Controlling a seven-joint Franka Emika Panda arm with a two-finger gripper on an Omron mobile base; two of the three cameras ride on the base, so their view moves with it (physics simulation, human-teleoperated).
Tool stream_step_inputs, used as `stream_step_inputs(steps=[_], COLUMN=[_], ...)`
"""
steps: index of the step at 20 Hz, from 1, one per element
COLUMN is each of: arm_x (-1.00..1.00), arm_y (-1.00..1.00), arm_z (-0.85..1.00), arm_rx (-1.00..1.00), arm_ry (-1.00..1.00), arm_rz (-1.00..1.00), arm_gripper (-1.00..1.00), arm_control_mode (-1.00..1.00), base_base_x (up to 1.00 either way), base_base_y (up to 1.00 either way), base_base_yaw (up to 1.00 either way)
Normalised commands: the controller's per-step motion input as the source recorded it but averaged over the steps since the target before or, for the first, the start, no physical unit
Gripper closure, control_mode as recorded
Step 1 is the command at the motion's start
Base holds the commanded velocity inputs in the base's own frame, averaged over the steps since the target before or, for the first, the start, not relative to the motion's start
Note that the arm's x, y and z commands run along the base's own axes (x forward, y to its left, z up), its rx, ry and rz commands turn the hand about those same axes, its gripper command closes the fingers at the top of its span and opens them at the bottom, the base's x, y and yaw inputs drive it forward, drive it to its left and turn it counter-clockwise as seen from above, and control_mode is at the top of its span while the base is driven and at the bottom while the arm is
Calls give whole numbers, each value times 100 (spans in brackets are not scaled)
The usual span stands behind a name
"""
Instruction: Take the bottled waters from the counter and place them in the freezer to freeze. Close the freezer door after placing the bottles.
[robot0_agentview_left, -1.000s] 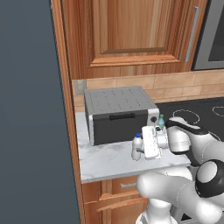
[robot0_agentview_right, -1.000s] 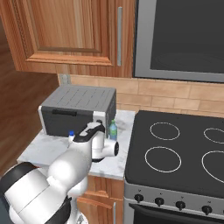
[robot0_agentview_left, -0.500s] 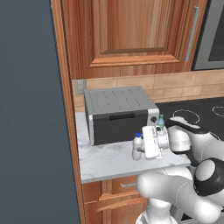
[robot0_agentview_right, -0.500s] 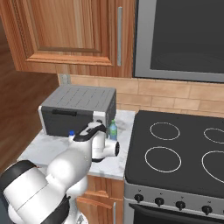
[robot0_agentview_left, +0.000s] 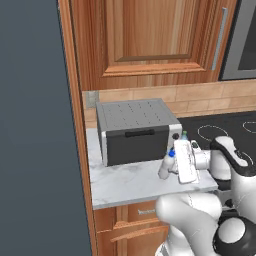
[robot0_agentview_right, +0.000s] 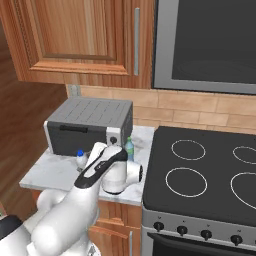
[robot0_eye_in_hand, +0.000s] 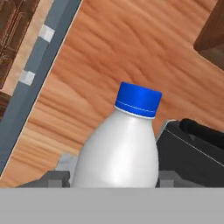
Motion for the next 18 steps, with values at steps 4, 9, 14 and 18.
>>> stream_step_inputs(steps=[4, 9, 14, 18], arm_x=[-94, -59, 0, 0], arm_y=[27, 21, 0, 0], arm_z=[83, 54, 0, 0], arm_rx=[-2, 0, 0, 0], arm_ry=[-24, -15, 0, 0], arm_rz=[-8, -11, 0, 0], arm_gripper=[100, 100, 100, 100], arm_control_mode=[-100, 100, 100, 100], base_base_x=[0, -40, -100, -100], base_base_y=[0, 14, 28, 33], base_base_yaw=[0, -13, -44, -54])
